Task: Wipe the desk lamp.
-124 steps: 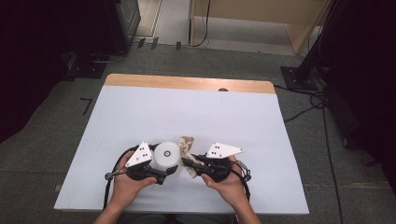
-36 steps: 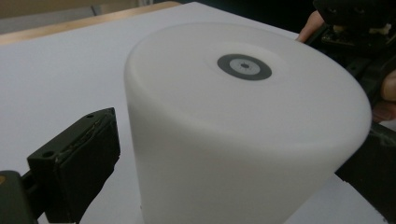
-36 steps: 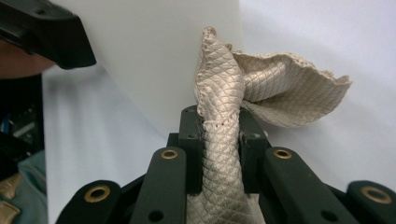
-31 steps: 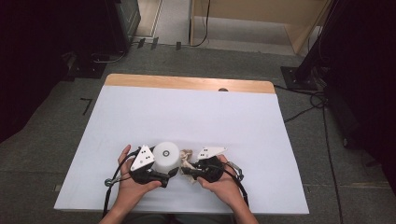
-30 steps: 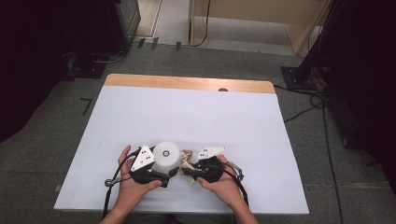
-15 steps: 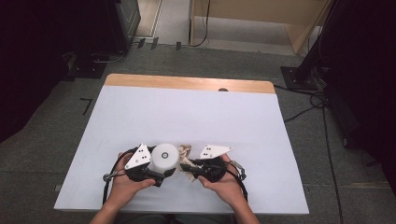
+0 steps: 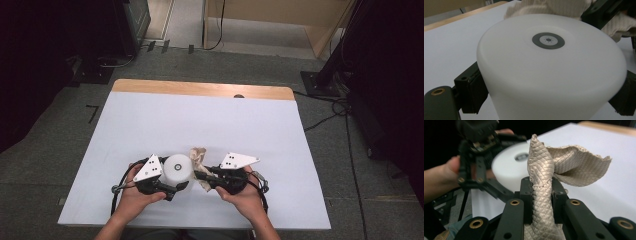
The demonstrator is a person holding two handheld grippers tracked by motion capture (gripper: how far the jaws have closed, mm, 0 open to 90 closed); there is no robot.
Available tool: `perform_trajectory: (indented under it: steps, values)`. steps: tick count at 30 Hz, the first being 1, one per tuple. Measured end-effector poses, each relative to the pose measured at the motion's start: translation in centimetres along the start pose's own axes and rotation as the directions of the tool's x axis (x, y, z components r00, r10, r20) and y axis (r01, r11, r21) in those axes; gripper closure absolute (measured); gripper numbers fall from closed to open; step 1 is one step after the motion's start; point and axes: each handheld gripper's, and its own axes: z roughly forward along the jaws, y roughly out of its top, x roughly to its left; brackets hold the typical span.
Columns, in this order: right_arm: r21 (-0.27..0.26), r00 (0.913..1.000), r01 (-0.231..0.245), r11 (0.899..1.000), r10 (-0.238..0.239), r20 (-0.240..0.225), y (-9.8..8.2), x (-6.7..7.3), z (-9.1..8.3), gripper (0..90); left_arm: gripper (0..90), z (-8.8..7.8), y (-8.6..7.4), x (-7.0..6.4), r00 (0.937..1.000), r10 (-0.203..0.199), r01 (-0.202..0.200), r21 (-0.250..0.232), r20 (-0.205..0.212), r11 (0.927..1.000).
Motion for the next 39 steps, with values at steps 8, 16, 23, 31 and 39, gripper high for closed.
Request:
perform_trajectory:
  steps: [8, 16, 23, 31, 39]
  values:
    - [0.135, 0.9983, -0.058, 0.989, 0.056, 0.018, -2.4, -1.4, 2.2, 76.8, 8.0, 0.0, 0.0, 0.0, 1.0, -0.003, 0.003, -0.001, -0.001, 1.0]
    - [0.214, 0.9964, -0.082, 0.973, 0.076, 0.037, -3.6, -1.8, 3.3, 76.8, 8.0, 0.1, -0.1, 0.0, 1.0, -0.005, 0.005, -0.004, 0.001, 1.0]
    - [0.195, 0.9986, -0.047, 0.98, 0.042, 0.031, -3.0, -1.3, 2.8, 76.9, 8.0, 0.1, -0.1, 0.0, 1.0, -0.006, 0.006, -0.006, 0.0, 1.0]
    - [0.012, 0.9998, 0.02, 1.0, -0.02, 0.007, -0.3, 0.1, 0.1, 76.8, 7.9, 0.1, -0.2, 0.0, 0.9999, -0.01, 0.01, -0.007, 0.0, 0.9999]
    - [-0.004, 1.0, 0.002, 1.0, -0.002, -0.006, -0.6, -0.3, 0.3, 76.6, 7.5, 0.2, -0.2, 0.1, 0.9998, -0.02, 0.02, -0.007, 0.008, 0.9998]
